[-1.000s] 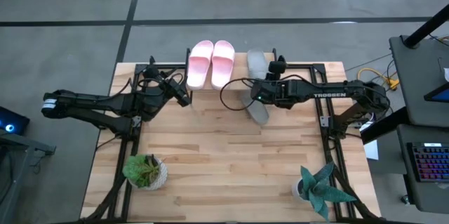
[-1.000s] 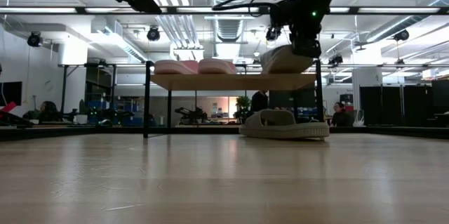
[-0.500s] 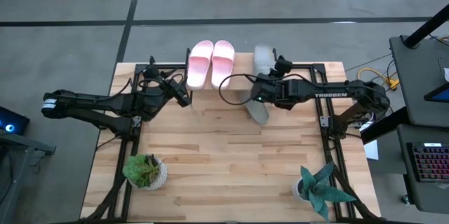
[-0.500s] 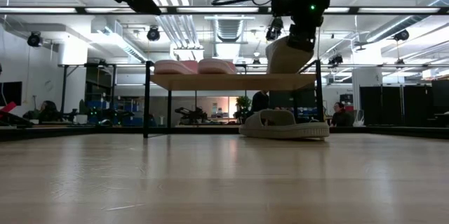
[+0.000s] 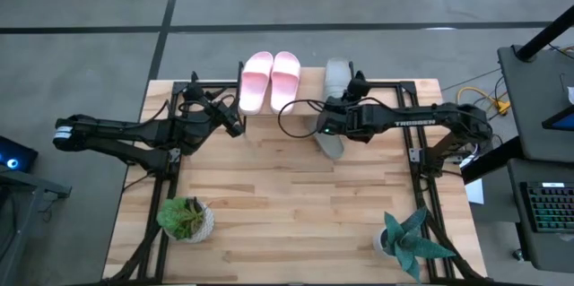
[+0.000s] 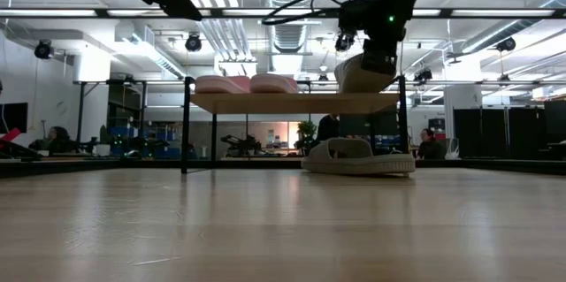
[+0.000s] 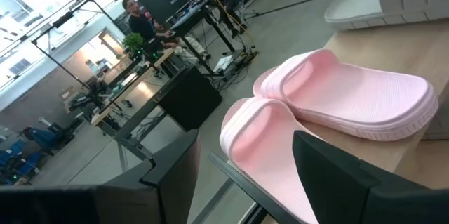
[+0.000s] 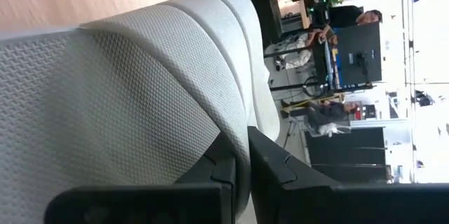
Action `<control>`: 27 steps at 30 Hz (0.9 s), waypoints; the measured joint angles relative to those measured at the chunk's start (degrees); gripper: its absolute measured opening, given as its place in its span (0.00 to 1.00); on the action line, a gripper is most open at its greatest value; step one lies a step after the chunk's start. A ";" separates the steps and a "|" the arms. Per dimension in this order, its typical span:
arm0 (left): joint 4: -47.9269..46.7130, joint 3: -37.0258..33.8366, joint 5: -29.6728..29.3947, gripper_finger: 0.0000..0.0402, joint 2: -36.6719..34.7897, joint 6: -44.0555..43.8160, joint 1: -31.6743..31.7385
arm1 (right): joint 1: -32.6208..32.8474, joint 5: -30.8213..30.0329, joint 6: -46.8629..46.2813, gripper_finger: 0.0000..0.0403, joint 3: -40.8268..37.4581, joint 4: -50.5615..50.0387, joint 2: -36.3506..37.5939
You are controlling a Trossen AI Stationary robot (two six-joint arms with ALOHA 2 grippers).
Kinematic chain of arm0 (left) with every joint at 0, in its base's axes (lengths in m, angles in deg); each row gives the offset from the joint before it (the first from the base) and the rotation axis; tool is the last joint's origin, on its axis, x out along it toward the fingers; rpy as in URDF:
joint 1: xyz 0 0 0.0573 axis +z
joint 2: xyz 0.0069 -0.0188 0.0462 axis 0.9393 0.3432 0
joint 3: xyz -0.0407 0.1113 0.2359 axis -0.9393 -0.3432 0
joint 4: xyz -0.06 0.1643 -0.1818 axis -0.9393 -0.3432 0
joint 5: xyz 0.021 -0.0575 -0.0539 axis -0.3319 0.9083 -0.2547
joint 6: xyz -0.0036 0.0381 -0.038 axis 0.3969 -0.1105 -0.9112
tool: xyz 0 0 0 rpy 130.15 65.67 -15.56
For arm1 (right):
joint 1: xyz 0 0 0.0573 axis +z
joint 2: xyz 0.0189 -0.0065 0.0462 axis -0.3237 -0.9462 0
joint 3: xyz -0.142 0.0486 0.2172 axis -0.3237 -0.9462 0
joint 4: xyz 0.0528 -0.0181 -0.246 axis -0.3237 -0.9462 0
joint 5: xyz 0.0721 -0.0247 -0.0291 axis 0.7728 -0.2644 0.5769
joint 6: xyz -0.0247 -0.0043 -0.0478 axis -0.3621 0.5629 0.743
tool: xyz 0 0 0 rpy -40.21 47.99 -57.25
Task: Pick and place slides into the shelf
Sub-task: Put the left gray slides on the shelf
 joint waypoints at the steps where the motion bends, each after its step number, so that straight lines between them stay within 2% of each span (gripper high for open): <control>1: 0.00 0.00 -0.02 0.53 0.00 0.00 0.00 | 0.00 -0.16 -0.01 0.03 0.09 -0.01 -0.47; 19: 0.09 0.00 -0.01 0.53 0.00 0.00 0.02 | 0.05 3.35 -0.79 0.03 -0.12 -1.78 -0.98; 23: 0.07 0.00 -0.01 0.53 0.00 0.00 0.02 | 0.07 3.37 -0.80 0.08 -0.12 -1.87 -0.97; 27: 0.05 0.00 -0.02 0.53 0.00 0.00 0.02 | 0.09 3.81 -0.76 0.17 -0.12 -2.33 -0.96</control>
